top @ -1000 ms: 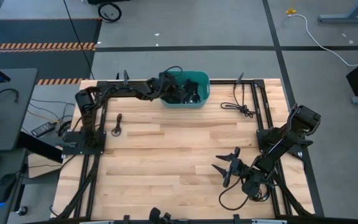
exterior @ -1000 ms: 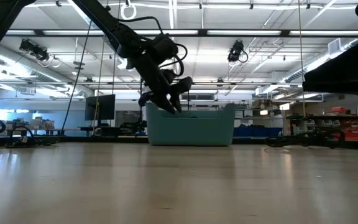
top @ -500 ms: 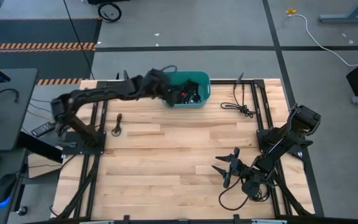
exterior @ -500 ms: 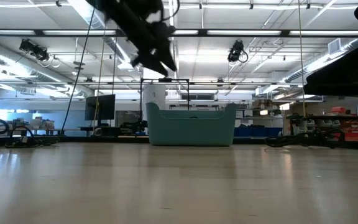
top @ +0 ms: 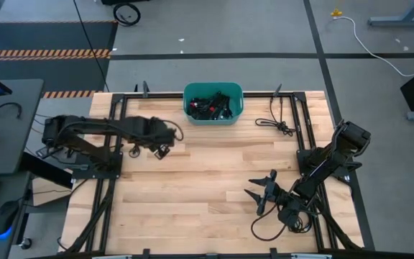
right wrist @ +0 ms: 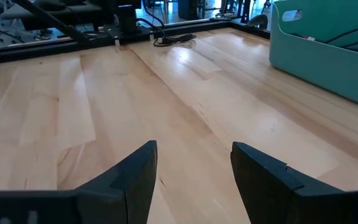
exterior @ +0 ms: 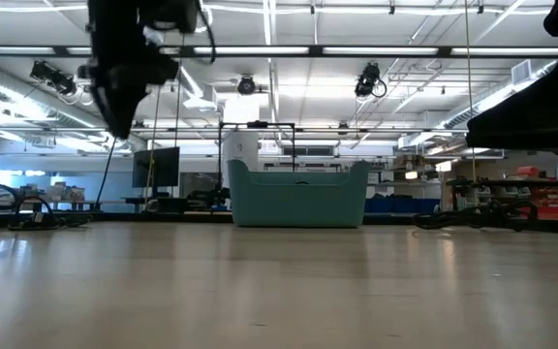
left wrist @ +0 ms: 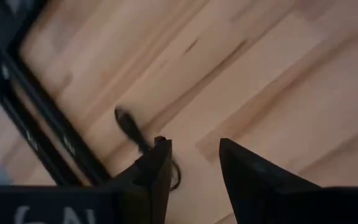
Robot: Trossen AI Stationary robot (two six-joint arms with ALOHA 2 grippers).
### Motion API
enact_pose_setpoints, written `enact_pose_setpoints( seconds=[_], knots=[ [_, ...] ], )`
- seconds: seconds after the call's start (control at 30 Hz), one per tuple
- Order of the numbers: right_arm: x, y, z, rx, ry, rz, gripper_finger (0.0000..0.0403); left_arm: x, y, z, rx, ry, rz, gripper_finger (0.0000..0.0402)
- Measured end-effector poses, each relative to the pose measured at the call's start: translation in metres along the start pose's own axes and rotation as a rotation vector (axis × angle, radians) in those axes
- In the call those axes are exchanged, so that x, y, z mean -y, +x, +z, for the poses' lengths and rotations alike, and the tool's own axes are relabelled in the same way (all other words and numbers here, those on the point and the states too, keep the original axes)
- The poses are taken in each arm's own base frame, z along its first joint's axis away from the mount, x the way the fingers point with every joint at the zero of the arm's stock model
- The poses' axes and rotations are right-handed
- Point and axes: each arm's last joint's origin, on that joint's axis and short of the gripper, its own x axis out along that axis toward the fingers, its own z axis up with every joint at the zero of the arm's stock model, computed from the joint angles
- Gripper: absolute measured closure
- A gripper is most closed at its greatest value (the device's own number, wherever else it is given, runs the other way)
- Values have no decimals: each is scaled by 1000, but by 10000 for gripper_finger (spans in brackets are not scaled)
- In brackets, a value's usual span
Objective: Pick and place USB-C Cables
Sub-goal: Put the top left black charger cable into the blue bin
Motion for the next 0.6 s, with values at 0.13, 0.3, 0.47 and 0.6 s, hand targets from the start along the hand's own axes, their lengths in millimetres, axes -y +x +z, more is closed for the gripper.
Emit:
enact_pose_setpoints(
  seconds=[0.13, 0.3, 0.47, 0.6],
  knots=[
    [0, 0, 0, 0, -3, 0, 192, -10, 36, -13, -109, -47, 81, 237],
    [1, 0, -1, -4, -17, -3, 192, -37, 84, -19, -228, -275, 115, 190],
    [1, 0, -1, -5, -24, -5, 192, -67, 123, -20, -289, -413, 72, 168],
    [1, 0, -1, -5, -25, -6, 192, -85, 140, -20, -281, -477, 65, 181]
  ],
)
